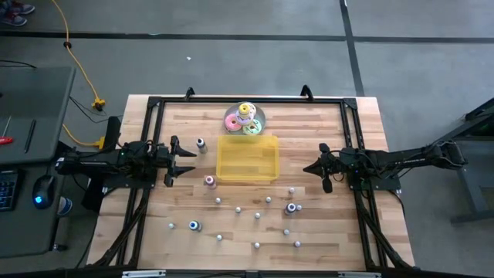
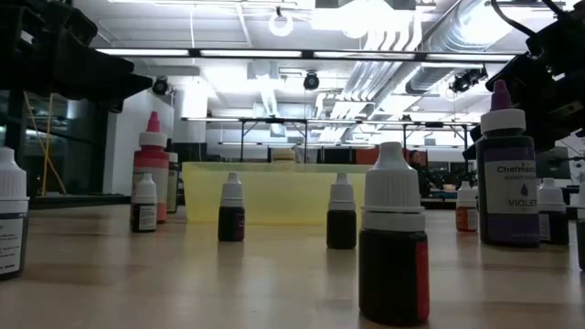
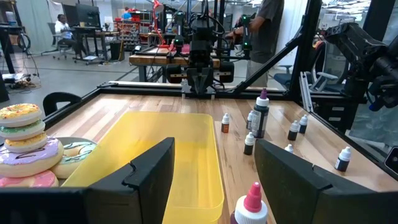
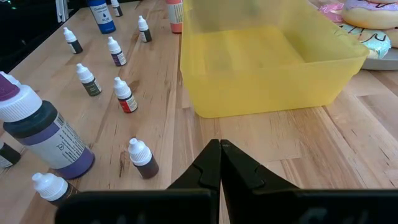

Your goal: Pick & Place food coloring

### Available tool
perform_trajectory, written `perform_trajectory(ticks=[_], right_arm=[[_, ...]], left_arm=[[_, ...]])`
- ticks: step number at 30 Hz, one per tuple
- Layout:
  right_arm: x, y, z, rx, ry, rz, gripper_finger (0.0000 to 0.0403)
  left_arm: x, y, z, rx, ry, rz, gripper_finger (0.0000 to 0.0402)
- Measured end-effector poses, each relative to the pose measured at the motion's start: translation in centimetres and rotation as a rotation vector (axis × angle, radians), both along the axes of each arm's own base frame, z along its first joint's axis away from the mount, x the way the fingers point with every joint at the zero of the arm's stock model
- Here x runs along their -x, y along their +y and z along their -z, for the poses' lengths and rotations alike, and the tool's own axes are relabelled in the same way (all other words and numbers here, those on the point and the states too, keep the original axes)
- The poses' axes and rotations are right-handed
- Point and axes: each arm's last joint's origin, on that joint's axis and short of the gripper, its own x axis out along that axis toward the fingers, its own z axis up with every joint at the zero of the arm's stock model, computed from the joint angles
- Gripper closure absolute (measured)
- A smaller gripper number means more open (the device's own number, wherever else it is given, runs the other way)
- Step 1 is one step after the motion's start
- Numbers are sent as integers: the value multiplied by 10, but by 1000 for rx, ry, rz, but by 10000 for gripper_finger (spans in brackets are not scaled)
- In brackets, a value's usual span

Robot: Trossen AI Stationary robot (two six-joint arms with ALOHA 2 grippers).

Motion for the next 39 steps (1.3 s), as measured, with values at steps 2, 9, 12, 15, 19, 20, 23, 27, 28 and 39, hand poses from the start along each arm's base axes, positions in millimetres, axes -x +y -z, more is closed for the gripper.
perform_trajectory(ticks=[2, 9, 12, 15, 19, 20, 23, 27, 28, 39], right_arm=[[0, 0, 0, 0, 0, 0, 402], [0, 0, 0, 0, 0, 0, 402], [0, 0, 0, 0, 0, 0, 402], [0, 0, 0, 0, 0, 0, 402], [0, 0, 0, 0, 0, 0, 402], [0, 0, 0, 0, 0, 0, 402], [0, 0, 0, 0, 0, 0, 402], [0, 0, 0, 0, 0, 0, 402], [0, 0, 0, 0, 0, 0, 402], [0, 0, 0, 0, 0, 0, 402]], left_arm=[[0, 0, 0, 0, 0, 0, 185], [0, 0, 0, 0, 0, 0, 185], [0, 0, 0, 0, 0, 0, 185], [0, 0, 0, 0, 0, 0, 185], [0, 0, 0, 0, 0, 0, 185], [0, 0, 0, 0, 0, 0, 185], [0, 0, 0, 0, 0, 0, 185], [0, 0, 0, 0, 1, 0, 185], [0, 0, 0, 0, 0, 0, 185], [0, 0, -2, 0, -17, 6, 185]])
